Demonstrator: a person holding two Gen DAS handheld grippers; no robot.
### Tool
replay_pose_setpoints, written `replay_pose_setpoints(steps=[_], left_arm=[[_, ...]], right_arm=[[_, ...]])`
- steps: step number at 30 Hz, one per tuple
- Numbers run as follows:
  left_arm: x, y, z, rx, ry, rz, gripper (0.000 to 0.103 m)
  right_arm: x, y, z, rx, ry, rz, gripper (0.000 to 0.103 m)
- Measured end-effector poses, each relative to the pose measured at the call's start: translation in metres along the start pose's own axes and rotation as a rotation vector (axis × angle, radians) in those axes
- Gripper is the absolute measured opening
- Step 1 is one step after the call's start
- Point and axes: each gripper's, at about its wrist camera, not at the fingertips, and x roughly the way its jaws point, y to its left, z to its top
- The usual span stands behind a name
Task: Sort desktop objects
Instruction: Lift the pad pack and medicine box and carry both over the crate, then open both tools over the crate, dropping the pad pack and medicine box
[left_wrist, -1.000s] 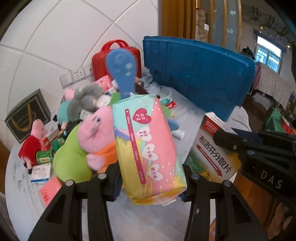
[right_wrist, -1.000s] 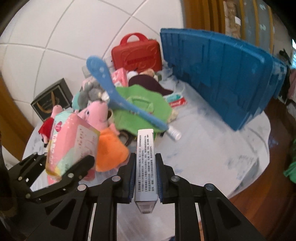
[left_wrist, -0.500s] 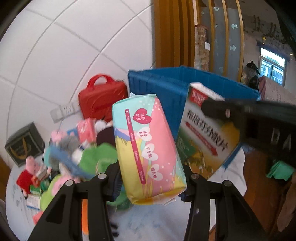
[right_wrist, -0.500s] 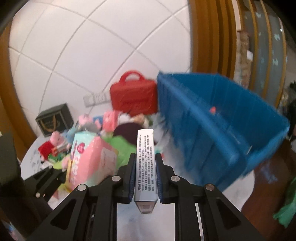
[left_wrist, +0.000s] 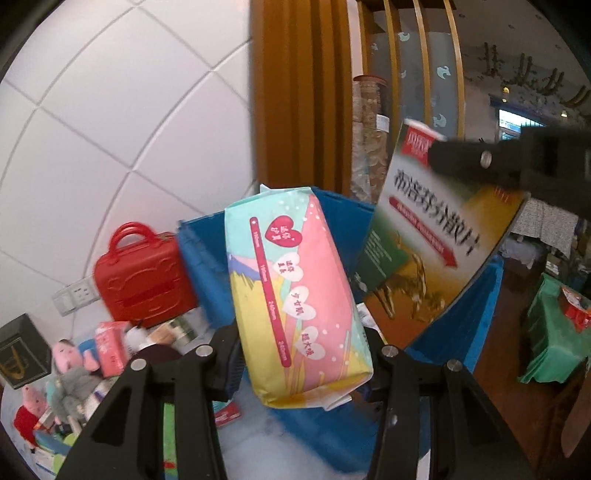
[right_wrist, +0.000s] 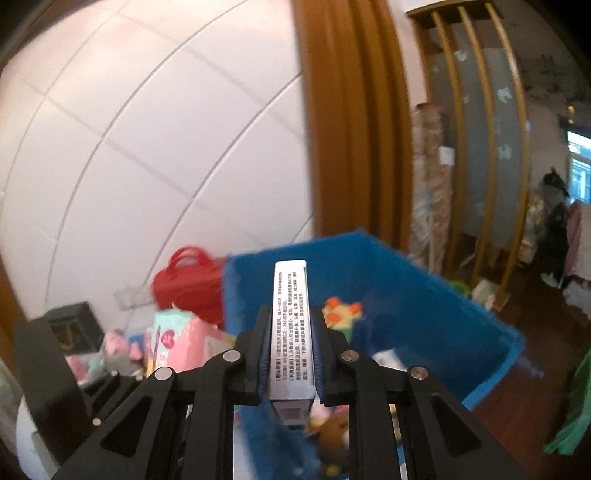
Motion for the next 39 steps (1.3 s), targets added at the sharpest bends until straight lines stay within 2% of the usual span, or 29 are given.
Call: replay_pose_setpoints(steps=[5,11,17,21,22,24,25,26,28,31,32,33,34,35,36,37,39], left_arm=[[0.032,-0.058,0.019,-0.001,0.006,0.03,0.046],[0.071,-0.109,0.027,-0.062,0.088,0.083,0.046],[0.11,-0.131,0.017,-0.081,0.2,0.154,0.046],[0.123,-0.138,0.008,-0.077,0.265,0.153,0.049],[0.126,-0.14,0.007,-0.072,0.278,0.154,0.051],[0.125,-0.144,0.005,-0.067,0.28,0.172,0.065],[0.124,-0.144,0.004,-0.066,0.279,0.181,0.078],[0.123,-0.145,0.004,-0.065,0.278,0.191,0.083],[0.119,-0.146,0.003,-0.065,0.272,0.207,0.084],[0.117,-0.144,0.003,-0.068,0.272,0.226,0.093],[0.115,-0.143,0.002,-0.072,0.267,0.23,0.095],[0.114,-0.143,0.001,-0.075,0.265,0.23,0.097],[0.113,-0.142,0.0,-0.079,0.265,0.236,0.101],[0.111,-0.14,-0.001,-0.081,0.266,0.252,0.102],[0.111,-0.136,-0.002,-0.081,0.266,0.261,0.102],[0.109,-0.133,-0.003,-0.085,0.264,0.264,0.102],[0.103,-0.129,-0.006,-0.098,0.259,0.256,0.102]], right_arm=[[0.018,-0.058,0.011,-0.048,-0.008,-0.017,0.019],[0.06,-0.118,-0.004,-0.128,0.078,0.0,0.019],[0.097,-0.153,-0.022,-0.188,0.151,0.026,0.019],[0.119,-0.165,-0.035,-0.203,0.216,0.05,0.019],[0.125,-0.167,-0.038,-0.204,0.236,0.054,0.019],[0.135,-0.171,-0.044,-0.201,0.274,0.057,0.019],[0.14,-0.174,-0.047,-0.199,0.293,0.055,0.019],[0.142,-0.175,-0.048,-0.199,0.304,0.052,0.019],[0.148,-0.181,-0.055,-0.201,0.335,0.039,0.019],[0.153,-0.186,-0.06,-0.2,0.367,0.029,0.021],[0.154,-0.188,-0.061,-0.198,0.369,0.027,0.024],[0.153,-0.188,-0.061,-0.198,0.37,0.019,0.033],[0.152,-0.189,-0.061,-0.2,0.366,0.011,0.046],[0.151,-0.19,-0.061,-0.2,0.362,0.012,0.054],[0.149,-0.191,-0.061,-0.199,0.355,0.018,0.069],[0.146,-0.191,-0.061,-0.194,0.344,0.029,0.08],[0.141,-0.193,-0.059,-0.181,0.326,0.044,0.09]])
